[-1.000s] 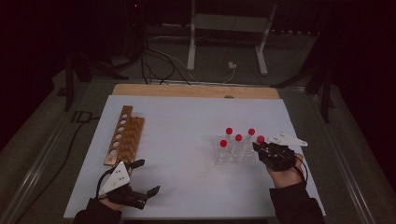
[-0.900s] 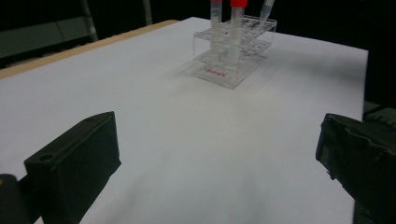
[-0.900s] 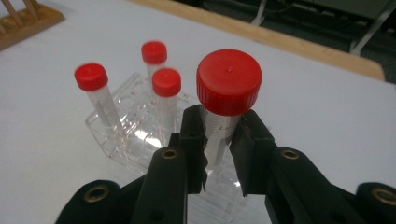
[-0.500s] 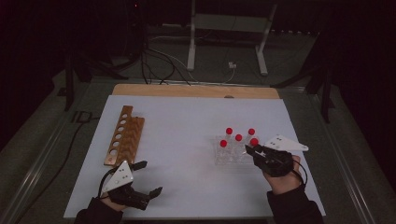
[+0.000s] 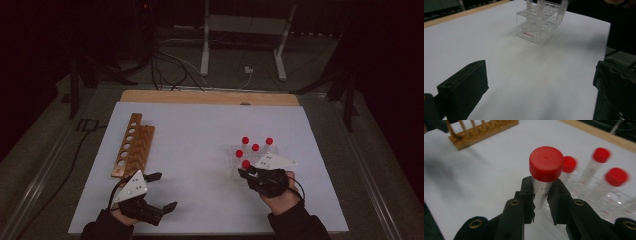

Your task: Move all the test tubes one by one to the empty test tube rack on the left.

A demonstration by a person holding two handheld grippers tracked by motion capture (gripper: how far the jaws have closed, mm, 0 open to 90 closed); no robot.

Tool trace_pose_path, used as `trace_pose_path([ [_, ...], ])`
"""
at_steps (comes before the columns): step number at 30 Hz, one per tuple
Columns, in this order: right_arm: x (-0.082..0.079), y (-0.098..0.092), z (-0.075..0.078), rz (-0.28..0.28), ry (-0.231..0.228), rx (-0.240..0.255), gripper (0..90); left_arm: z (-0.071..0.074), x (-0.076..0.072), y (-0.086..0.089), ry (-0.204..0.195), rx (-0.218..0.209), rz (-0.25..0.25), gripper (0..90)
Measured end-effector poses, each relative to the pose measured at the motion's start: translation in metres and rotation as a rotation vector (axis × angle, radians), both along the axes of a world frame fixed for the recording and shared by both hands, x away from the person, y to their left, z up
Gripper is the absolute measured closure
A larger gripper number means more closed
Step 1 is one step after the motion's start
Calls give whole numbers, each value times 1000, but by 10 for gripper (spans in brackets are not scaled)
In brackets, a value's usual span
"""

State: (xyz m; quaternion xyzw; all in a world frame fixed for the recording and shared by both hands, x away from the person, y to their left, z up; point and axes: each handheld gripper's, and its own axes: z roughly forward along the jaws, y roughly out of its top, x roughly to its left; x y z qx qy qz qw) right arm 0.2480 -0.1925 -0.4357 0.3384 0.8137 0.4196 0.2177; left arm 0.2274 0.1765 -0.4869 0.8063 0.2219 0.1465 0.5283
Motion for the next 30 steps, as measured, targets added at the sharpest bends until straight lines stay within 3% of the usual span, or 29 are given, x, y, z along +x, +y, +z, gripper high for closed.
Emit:
trace_pose_path([
  [6,0,13,-9,42,21,-13,753,5,2,-7,24,-4,-35,4],
  [17,-2,33,-18,110,32,-41,753,19,5,-22,6,-4,-80,13],
  [26,-5,45,-24,157,48,-54,753,26,9,-40,17,-11,-134,18],
  [30,-6,49,-26,172,56,-55,753,30,11,-43,14,-34,-141,44],
])
